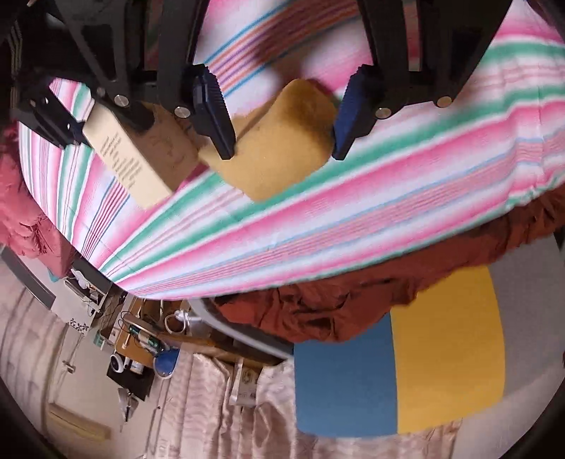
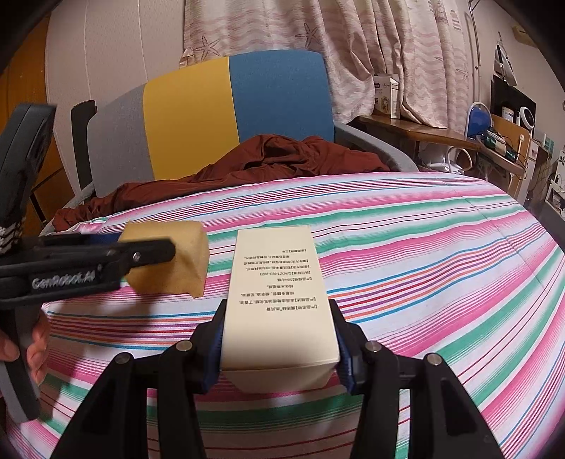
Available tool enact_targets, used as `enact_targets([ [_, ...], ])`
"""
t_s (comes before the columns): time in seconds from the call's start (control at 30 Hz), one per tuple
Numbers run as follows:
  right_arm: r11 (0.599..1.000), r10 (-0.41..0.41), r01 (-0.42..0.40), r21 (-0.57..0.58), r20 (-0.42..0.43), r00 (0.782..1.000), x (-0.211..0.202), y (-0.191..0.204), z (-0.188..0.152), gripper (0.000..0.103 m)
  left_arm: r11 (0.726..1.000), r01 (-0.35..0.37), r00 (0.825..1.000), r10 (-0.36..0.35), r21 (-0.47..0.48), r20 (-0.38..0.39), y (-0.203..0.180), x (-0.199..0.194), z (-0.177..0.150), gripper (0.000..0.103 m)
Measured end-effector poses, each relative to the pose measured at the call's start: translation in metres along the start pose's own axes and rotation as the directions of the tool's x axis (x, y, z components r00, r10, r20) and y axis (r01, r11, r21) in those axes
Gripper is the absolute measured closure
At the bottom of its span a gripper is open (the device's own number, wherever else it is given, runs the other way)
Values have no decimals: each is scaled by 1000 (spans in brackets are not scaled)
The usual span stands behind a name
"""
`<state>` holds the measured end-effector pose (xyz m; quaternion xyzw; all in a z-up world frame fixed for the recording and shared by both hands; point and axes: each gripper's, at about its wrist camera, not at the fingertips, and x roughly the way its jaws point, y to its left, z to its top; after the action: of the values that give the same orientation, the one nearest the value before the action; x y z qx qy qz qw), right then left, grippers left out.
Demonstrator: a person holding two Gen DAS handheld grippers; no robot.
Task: Organize objects
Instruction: 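Grasp the yellow sponge with the left tool while the right holds the cream box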
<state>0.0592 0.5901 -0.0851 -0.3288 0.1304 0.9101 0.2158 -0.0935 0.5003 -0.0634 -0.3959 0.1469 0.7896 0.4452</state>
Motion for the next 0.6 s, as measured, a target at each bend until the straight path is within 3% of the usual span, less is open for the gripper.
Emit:
enact_targets([
  [0.07,1000,-3,3,1,1,1000,0,0,0,52,1000,-18,999,18,17,-38,0,3,-11,48],
  [0.2,1000,-1,1,5,2,1000,0,0,0,52,1000,-27,1000,27,15,-13,4,-7,-28,45],
  [0.27,1000,-1,1,7,2,1000,0,0,-1,52,999,-43,999,43,-26,9,11,-13,-30,0],
  [0.37,1000,-4,4,3,2,1000,0,1,-1,52,998,-62,996,63,-9,69,14,-22,-22,0],
  [0.6,1000,-4,4,2,1,1000,1,0,0,51,990,-126,992,125,58,20,5,0,1,1],
])
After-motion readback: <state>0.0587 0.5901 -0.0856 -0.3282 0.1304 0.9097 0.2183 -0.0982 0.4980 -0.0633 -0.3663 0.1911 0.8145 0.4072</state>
